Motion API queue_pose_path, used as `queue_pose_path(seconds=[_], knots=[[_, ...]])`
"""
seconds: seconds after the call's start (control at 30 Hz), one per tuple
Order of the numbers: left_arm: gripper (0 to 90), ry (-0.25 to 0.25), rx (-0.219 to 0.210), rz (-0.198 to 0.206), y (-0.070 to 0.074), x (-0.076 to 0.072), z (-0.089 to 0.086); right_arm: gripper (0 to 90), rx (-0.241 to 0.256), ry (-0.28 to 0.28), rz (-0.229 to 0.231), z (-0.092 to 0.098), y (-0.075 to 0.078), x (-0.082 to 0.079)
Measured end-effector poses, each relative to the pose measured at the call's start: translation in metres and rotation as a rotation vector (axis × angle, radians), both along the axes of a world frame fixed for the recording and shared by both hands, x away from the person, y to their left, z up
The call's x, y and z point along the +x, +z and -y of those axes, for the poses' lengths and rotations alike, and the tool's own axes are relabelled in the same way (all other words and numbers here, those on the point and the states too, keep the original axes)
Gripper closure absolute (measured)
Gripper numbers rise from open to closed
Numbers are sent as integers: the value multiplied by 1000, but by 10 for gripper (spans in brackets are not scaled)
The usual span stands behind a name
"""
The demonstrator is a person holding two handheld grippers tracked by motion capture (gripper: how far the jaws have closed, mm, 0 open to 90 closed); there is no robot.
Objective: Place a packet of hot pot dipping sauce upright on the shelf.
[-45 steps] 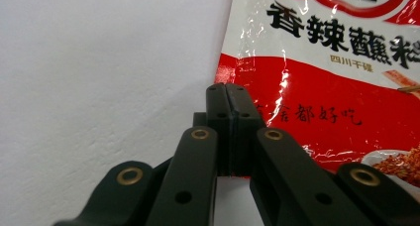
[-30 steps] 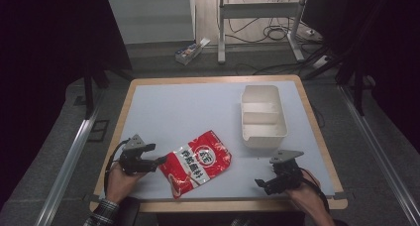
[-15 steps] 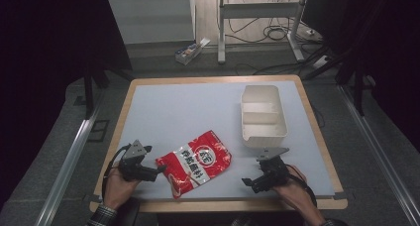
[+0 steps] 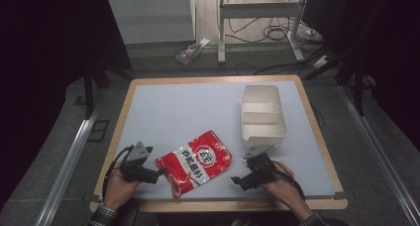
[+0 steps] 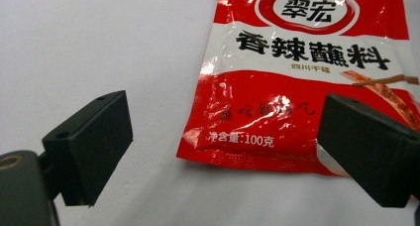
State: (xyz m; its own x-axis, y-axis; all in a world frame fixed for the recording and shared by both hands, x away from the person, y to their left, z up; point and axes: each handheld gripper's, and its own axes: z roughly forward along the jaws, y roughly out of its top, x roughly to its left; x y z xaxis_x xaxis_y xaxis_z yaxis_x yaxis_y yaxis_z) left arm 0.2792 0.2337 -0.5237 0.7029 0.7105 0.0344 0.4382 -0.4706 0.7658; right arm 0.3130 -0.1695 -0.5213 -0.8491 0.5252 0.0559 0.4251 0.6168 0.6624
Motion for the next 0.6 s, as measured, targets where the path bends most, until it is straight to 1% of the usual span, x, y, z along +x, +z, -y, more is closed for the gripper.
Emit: queue_pose_path(seconds=[0.07,0.17,0.27,0.37,0.4,0.53,0.6], knots=[[72,-1,2,-2,0,0,0,27,-3,4,-6,-4,-1,1],[72,-6,13,-4,-1,1,1,28,-10,21,3,-10,-3,3],[72,-7,15,-4,-2,1,1,27,-13,20,0,-17,-4,5],[72,-7,15,-4,-2,1,1,28,-9,29,-11,-26,-7,9],[72,-6,15,-3,-2,1,1,28,-9,29,-11,-26,-7,9],[73,-9,17,-4,-2,1,2,30,-3,26,-31,-37,-9,14],[73,-9,19,-2,-2,1,2,30,-2,29,-32,-39,-9,15]])
